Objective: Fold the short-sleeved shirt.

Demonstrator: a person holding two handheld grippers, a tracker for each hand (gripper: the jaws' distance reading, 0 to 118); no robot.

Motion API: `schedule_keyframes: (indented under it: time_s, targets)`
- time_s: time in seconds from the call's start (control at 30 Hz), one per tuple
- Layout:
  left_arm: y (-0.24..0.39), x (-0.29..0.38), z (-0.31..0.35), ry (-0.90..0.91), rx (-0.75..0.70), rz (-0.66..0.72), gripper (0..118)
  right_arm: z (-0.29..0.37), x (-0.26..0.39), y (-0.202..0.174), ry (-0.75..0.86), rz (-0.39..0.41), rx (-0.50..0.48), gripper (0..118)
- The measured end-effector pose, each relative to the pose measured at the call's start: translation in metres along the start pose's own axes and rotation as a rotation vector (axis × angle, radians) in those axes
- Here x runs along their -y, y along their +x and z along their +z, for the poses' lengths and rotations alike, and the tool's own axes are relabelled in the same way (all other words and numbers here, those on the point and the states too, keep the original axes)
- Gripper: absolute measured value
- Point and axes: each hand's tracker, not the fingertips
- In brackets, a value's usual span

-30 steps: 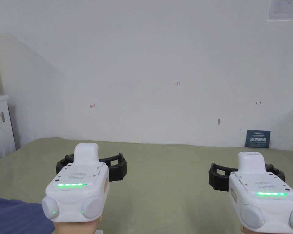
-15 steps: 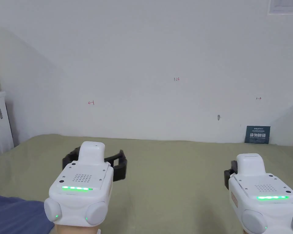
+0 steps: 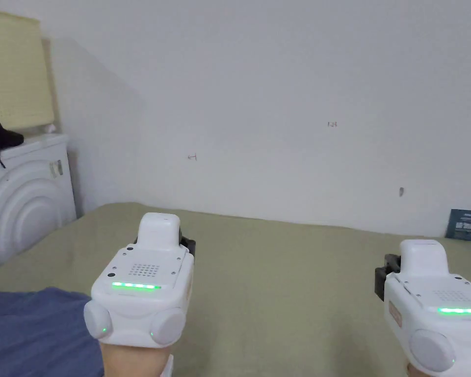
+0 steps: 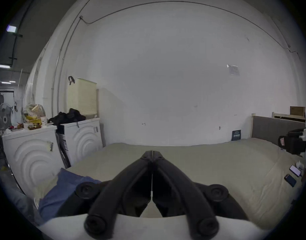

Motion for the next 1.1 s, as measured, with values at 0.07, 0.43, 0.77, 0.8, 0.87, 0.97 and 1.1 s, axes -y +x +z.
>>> schedule_keyframes:
  time_s: [0.07,0.43,0.77,0.8,0.87,0.97,1.1]
  targets:
    - [-0.025,0.000,0.008,-0.005,-0.055,-0.004,0,-0.007,-0.008,-0.022,0.001,0.005,-0.051,0]
    - [-0.180,0.014,0.082,-0.083,-0.406,0.014,0,-0.029,-0.011,-0.191,-0.008,0.010,-0.422,0]
    - [-0.236,0.042,0.109,-0.165,-0.469,0.051,0,-0.023,0.000,-0.251,-0.023,0.037,-0.553,0]
    - [-0.240,0.046,0.103,-0.191,-0.458,0.043,0,-0.025,0.001,-0.249,-0.025,0.043,-0.550,0]
    - [-0.248,0.050,0.085,-0.242,-0.416,0.039,0,-0.032,0.004,-0.242,-0.023,0.055,-0.538,0]
    - [-0.247,0.050,0.036,-0.347,-0.370,0.038,0,-0.041,0.011,-0.231,-0.010,0.061,-0.521,0]
    - [-0.263,0.053,-0.056,-0.588,-0.246,-0.045,0,-0.058,0.027,-0.227,-0.041,0.085,-0.501,0]
